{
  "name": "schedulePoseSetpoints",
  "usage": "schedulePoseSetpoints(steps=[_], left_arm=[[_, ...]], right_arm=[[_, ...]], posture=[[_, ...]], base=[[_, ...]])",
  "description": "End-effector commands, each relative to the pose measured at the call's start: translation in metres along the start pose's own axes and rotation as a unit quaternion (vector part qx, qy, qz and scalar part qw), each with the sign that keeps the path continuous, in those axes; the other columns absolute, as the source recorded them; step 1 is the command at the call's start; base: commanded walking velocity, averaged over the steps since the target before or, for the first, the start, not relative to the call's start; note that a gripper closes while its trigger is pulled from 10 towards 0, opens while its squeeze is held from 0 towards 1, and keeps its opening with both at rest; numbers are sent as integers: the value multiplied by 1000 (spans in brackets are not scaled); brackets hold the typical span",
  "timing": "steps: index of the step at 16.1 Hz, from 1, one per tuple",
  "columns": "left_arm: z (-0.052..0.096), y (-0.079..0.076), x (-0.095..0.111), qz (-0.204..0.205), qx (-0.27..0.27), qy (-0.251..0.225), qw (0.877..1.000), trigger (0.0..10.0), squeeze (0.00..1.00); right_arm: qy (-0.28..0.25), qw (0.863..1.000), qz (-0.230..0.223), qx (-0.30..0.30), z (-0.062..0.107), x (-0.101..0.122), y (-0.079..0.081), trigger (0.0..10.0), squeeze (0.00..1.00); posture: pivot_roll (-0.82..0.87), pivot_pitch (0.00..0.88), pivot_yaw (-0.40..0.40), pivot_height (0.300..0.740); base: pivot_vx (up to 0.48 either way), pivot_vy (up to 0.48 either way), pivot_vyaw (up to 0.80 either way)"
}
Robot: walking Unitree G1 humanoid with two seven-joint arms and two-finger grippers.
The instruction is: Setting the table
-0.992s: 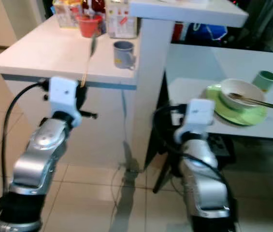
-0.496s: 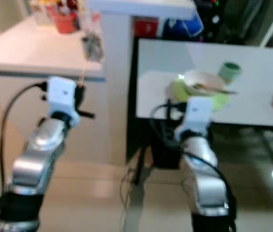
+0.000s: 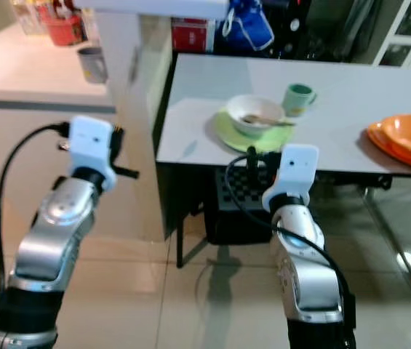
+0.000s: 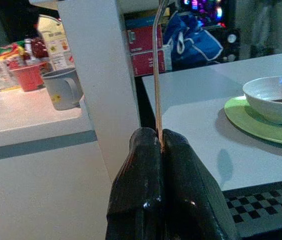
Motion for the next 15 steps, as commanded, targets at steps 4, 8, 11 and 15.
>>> schedulePoseSetpoints(steps=[4,8,11,15], left_arm=[[-2,-7,3,1,-8,-6,1000,10000,0],[-3,-8,4,-2,-6,-7,1000,10000,0],[-4,-7,4,-6,-5,-8,1000,10000,0],[-4,-7,4,-8,-5,-8,1000,10000,0]], right_arm=[[1,1000,4,-13,0,0,-8,10000,0],[1,1000,3,-12,-1,0,-8,10000,0],[1,1000,4,-12,-2,0,-8,10000,0],[3,1000,3,-13,-2,0,-8,10000,0]], posture=[[-31,0,10,740],[-29,0,7,740],[-30,0,8,740],[-30,0,9,740]], base=[[0,-396,0],[0,-397,0],[0,-396,0],[0,-401,0]])
Point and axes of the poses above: a point about 5 cm out from each wrist's last joint towards the gripper, its own z axis pointing back from the gripper into the wrist, its own x axis along the axis of the wrist's last joint, y = z × x, the point moved 1 cm from there along -z, pointing out of the wrist towards the gripper, and after that the axes turned 5 degrees about z, right-handed, at the moved point
